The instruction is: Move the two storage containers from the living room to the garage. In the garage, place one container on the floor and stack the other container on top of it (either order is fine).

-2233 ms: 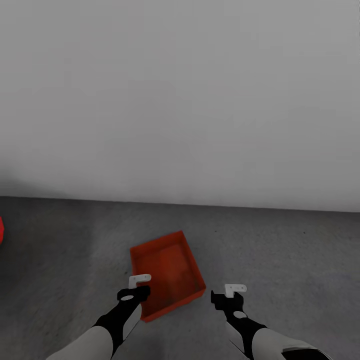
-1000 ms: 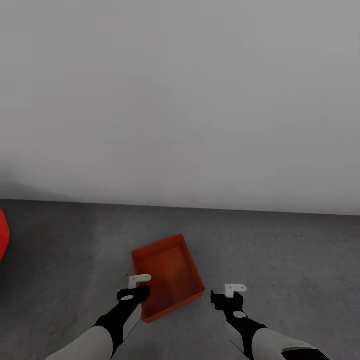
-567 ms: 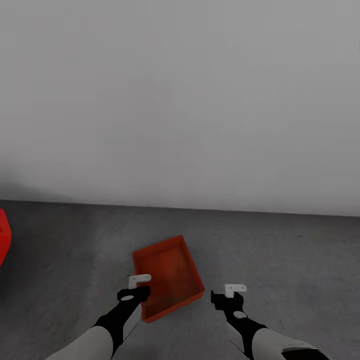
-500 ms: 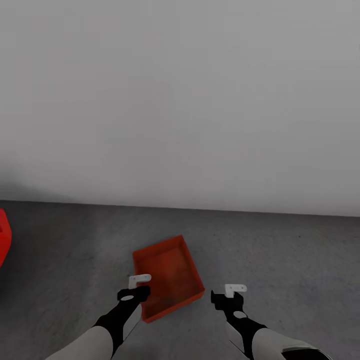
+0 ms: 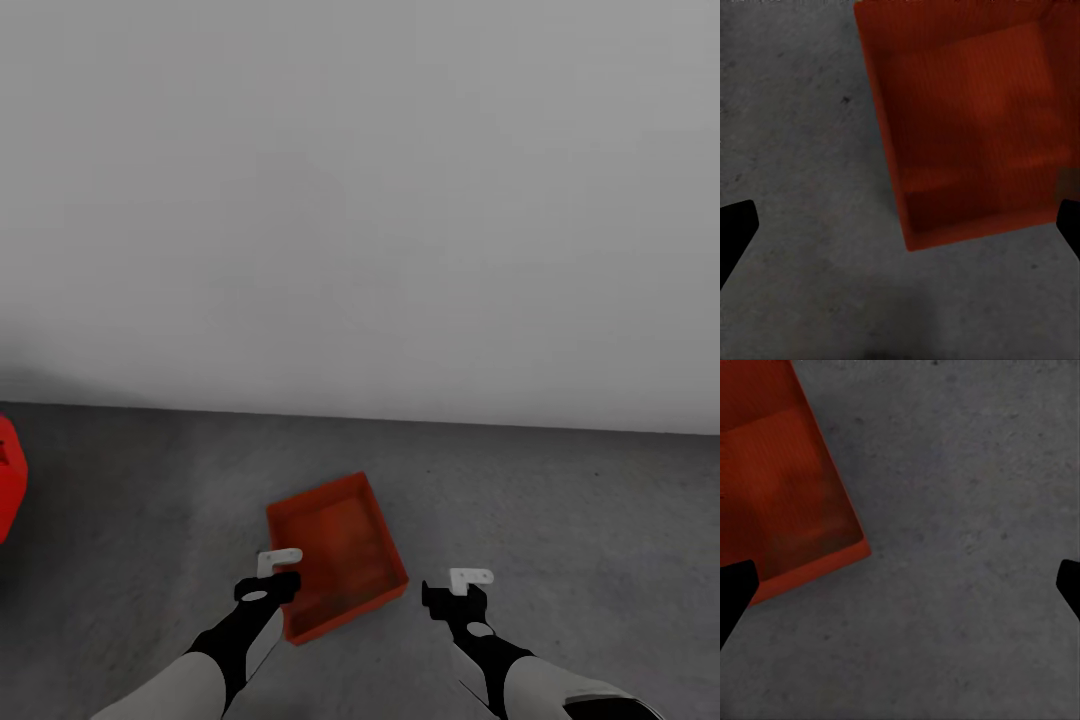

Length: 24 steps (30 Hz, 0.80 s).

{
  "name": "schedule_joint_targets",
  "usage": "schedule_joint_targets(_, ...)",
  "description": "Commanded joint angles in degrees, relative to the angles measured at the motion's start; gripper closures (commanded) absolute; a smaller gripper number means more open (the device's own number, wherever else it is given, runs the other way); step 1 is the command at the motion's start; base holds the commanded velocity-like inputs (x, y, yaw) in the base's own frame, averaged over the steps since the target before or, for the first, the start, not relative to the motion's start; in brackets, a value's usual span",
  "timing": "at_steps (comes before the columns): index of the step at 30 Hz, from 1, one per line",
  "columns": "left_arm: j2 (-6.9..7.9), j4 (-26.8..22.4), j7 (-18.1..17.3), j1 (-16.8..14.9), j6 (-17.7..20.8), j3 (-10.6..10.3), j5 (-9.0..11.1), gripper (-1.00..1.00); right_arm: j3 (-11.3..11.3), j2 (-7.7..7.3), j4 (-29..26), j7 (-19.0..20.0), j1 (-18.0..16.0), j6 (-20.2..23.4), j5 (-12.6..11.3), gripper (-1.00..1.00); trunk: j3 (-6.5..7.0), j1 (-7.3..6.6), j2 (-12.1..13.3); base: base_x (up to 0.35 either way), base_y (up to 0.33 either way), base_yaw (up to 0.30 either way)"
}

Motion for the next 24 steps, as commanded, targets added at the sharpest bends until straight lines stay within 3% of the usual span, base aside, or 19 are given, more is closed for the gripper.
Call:
schedule_joint_targets(1,0.04,-0.1,0.4,0.0,0.3,-0.5,0.6,-1.0,0.2,0.02,0.1,-0.2,0.0,-0.1,-0.1,-1.0,0.14,-0.22,0.4,0.0,0.0,0.0)
schedule_joint_targets(7,0.05,-0.1,0.4,0.0,0.3,-0.6,0.6,-1.0,0.2,0.02,0.1,-0.2,0.0,-0.2,-0.1,-1.0,1.22,-1.54,2.8,0.0,0.0,0.0)
schedule_joint_targets(24,0.09,1.0,0.4,0.0,0.3,-0.6,0.7,-1.0,0.2,-0.7,0.1,-0.3,-0.1,0.2,0.0,-1.0,1.22,-1.54,2.8,0.0,0.0,0.0)
